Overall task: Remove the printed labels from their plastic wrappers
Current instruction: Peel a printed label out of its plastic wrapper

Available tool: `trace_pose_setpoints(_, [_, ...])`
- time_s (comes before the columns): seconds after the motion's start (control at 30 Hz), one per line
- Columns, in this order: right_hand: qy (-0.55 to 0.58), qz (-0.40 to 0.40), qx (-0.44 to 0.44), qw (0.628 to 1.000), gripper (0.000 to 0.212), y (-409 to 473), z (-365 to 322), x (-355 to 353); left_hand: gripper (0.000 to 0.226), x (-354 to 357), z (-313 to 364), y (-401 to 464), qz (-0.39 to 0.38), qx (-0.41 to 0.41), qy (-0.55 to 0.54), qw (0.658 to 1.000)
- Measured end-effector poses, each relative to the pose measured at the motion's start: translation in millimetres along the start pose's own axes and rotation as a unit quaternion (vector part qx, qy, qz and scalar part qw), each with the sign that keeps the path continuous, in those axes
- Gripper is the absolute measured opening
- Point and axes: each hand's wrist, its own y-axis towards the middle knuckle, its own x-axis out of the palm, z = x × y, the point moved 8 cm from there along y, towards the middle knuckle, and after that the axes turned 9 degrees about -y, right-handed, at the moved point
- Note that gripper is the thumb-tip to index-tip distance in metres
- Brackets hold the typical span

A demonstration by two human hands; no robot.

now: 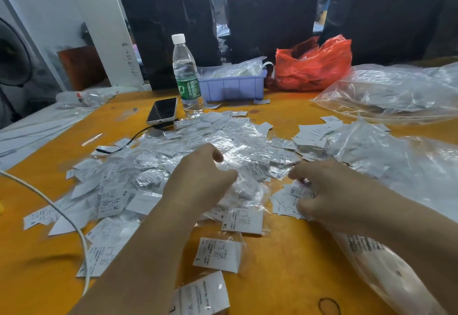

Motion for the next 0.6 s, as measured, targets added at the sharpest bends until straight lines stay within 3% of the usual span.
trace_pose_setpoints(0.13, [-0.003, 0.035, -0.015, 0.999, 0.045, -1.1, -2.2, -4.4, 0.036, -9.5, 2.5, 0.0, 0.042, 0.011, 0.013, 0.999])
trace_pose_setpoints(0.6, [0.013, 0.074, -0.052, 0.996, 0.038, -5.7, -12.0, -8.6, 0.011, -0.9, 12.0, -2.8, 0.012, 0.043, -0.091, 0.995])
